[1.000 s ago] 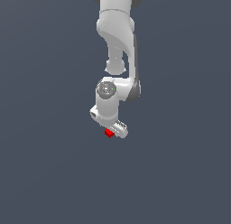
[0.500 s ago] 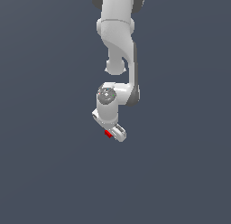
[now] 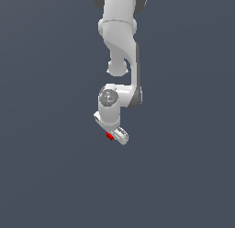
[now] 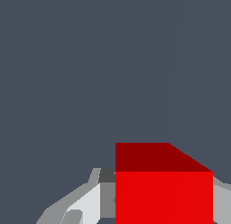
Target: Pick up the red cube and move it to a goal position.
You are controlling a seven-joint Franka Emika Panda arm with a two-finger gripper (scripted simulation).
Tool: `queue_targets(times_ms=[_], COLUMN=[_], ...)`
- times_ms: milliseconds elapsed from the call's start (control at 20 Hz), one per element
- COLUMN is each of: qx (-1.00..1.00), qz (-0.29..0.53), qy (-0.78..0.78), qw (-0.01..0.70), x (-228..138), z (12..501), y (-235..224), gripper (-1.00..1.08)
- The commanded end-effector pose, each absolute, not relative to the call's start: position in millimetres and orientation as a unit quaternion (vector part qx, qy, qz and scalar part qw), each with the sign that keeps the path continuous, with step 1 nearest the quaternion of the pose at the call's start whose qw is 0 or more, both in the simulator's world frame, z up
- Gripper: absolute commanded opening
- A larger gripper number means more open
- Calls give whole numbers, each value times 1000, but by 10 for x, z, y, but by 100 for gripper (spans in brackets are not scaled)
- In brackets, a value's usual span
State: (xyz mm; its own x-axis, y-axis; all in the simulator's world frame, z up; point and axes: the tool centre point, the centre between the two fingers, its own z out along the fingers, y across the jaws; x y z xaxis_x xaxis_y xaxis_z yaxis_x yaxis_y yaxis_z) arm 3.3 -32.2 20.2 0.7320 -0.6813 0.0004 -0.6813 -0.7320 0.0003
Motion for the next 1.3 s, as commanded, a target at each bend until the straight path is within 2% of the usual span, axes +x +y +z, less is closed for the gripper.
queue_targets(times_ms=[0,400,1250], qx=[930,931,931], qz=[0,0,0], qy=[-366,-366,-366], qw=[0,0,0], x=[32,-11,-273], z=[200,306,954], y=[-325,-264,88], gripper=[-100,-100,-100])
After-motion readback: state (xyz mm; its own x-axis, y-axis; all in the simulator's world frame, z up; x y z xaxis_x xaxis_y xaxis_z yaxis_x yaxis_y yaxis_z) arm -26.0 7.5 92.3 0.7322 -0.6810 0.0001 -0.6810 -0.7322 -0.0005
